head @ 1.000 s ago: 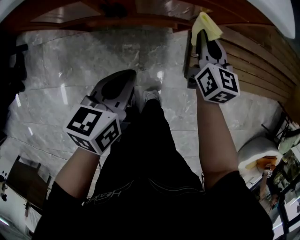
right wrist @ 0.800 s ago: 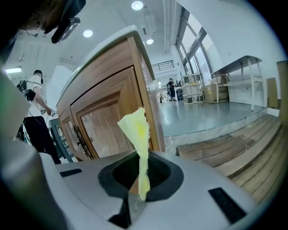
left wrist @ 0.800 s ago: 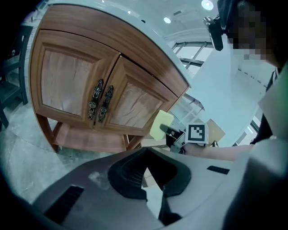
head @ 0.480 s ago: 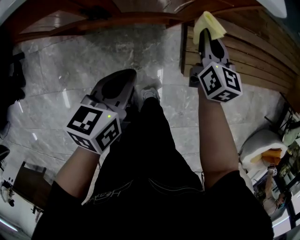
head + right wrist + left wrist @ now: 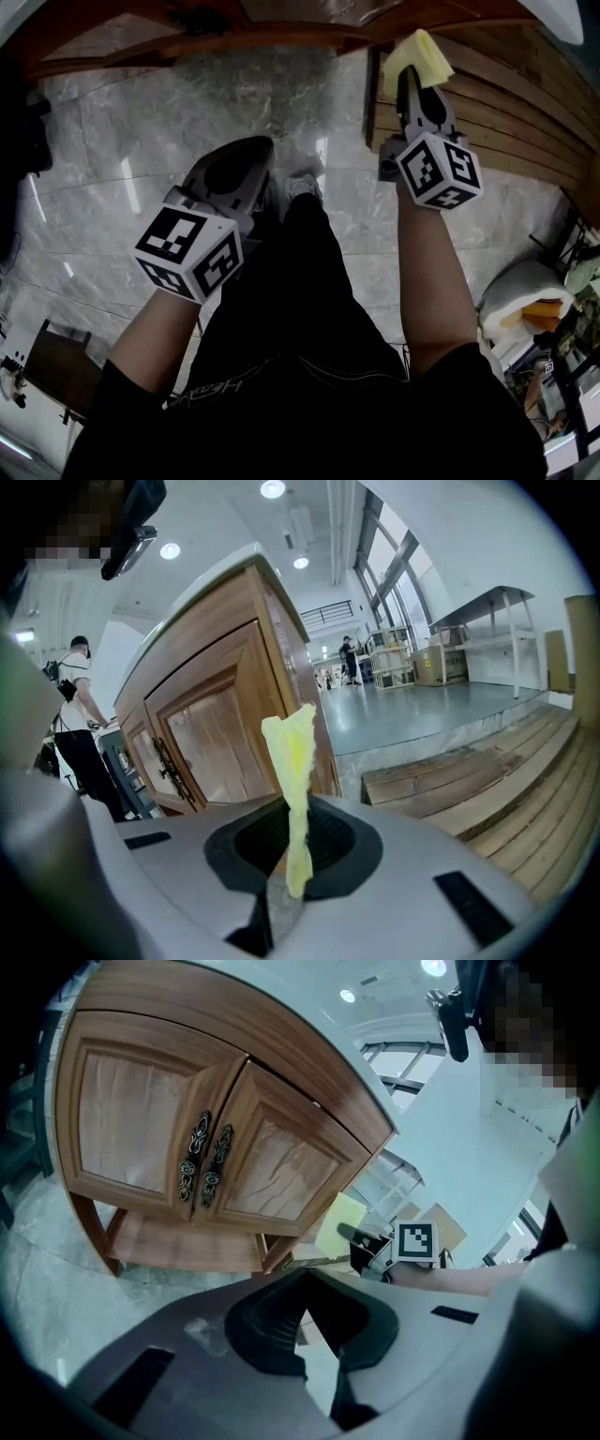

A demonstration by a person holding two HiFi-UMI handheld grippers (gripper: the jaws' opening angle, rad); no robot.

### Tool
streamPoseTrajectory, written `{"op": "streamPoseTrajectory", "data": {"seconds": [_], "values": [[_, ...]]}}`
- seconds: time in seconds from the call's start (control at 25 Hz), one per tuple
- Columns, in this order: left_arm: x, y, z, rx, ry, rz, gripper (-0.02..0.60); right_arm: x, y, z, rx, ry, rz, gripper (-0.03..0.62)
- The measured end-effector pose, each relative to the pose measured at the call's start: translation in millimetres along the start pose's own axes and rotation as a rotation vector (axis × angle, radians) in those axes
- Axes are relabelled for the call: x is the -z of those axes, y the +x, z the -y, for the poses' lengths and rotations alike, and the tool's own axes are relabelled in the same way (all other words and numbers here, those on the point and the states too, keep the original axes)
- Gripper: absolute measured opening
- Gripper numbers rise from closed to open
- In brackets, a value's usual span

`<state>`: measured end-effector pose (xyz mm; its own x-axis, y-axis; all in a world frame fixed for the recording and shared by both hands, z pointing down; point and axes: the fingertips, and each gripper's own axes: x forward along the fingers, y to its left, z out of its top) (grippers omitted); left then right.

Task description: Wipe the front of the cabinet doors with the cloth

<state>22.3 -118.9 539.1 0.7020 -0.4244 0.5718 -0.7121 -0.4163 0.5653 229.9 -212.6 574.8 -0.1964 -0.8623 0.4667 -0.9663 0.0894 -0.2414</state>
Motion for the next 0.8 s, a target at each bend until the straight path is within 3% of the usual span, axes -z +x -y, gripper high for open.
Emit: {"op": "streamPoseTrajectory", "data": {"seconds": [0.32,0.48,0.8], "values": [[5,-22,-29,-0.047,-0.040,0.022,0.006,31,13,-48,-0.110,-0.023,-0.080,0.041],[9,-38,-48,-0.079,-0.072,0.042,0.006,45,23,-87,-0.209,-0.025,-0.104,0.041],[15,-76,-92,-0.158,-0.147,0.092,0.006,70,53,-174,-0.420,-0.159,-0.176,0.041]]}}
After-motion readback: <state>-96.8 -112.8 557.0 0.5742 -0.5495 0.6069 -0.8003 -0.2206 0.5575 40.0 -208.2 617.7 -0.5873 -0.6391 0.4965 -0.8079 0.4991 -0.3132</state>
